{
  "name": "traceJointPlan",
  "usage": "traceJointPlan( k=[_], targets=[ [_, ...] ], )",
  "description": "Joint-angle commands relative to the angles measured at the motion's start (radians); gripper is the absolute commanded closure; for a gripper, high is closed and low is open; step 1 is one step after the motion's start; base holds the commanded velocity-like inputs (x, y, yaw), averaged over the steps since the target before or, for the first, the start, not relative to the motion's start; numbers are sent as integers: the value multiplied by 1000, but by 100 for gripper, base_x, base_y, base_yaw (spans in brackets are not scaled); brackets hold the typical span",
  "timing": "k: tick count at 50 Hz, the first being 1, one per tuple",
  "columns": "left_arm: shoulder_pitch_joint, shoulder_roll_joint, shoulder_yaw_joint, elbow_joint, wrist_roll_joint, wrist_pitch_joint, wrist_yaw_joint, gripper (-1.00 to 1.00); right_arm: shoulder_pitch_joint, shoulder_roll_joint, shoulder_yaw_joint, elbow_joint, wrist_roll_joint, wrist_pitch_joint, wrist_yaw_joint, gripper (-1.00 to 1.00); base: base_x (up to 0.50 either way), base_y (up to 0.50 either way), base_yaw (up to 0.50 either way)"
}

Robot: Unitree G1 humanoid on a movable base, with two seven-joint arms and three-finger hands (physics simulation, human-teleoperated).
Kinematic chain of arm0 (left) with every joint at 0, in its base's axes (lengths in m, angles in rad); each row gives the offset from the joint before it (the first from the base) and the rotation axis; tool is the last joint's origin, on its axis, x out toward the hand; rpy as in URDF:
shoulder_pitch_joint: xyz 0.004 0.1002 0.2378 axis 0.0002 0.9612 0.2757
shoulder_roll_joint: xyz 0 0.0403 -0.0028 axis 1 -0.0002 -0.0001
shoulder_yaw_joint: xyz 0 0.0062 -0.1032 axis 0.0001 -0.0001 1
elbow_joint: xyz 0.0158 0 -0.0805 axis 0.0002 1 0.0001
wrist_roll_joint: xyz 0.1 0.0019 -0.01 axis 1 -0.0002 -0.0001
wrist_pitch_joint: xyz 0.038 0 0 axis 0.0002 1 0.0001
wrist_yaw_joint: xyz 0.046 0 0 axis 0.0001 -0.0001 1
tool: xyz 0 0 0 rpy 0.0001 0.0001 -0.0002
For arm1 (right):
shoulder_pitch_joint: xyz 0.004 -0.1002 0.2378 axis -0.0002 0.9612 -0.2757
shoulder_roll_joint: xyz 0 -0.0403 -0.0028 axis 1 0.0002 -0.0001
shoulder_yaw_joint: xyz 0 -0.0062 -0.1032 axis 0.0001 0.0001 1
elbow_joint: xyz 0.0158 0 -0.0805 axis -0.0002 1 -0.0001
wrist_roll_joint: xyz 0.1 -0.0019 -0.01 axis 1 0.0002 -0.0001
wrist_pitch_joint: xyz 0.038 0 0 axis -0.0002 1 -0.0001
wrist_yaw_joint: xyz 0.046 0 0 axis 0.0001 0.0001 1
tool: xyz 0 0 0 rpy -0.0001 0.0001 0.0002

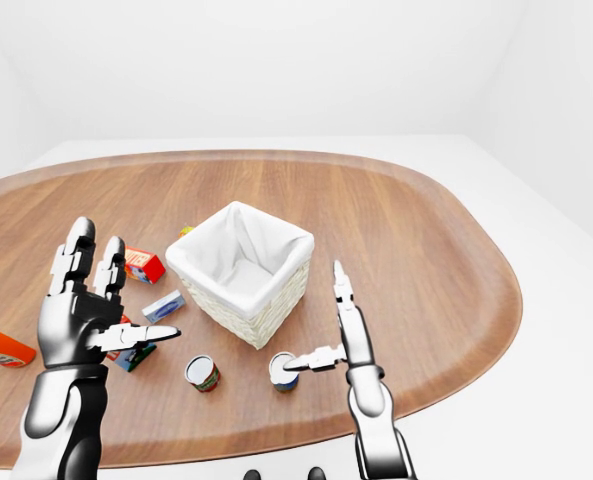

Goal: Pick up the alphabet soup, and put it in the basket.

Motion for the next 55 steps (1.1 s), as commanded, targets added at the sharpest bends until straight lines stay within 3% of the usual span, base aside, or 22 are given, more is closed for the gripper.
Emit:
traceJointPlan(
  k=[1, 36, 55],
  targets=[
    [-2, 0, 0, 6, 1, -3, 1, -100, 18, 0, 5, 38, -26, 0, -6, -100, 0, 0, 0],
    [5, -2, -3, -8, 6, 2, 1, -100, 101, -9, 58, 176, -86, 0, -52, -100, 0, 0, 0],
    [6, -2, -4, -9, 6, 2, 2, -100, 20, 2, 71, 367, -130, 0, -96, -100, 0, 0, 0]
  ],
)
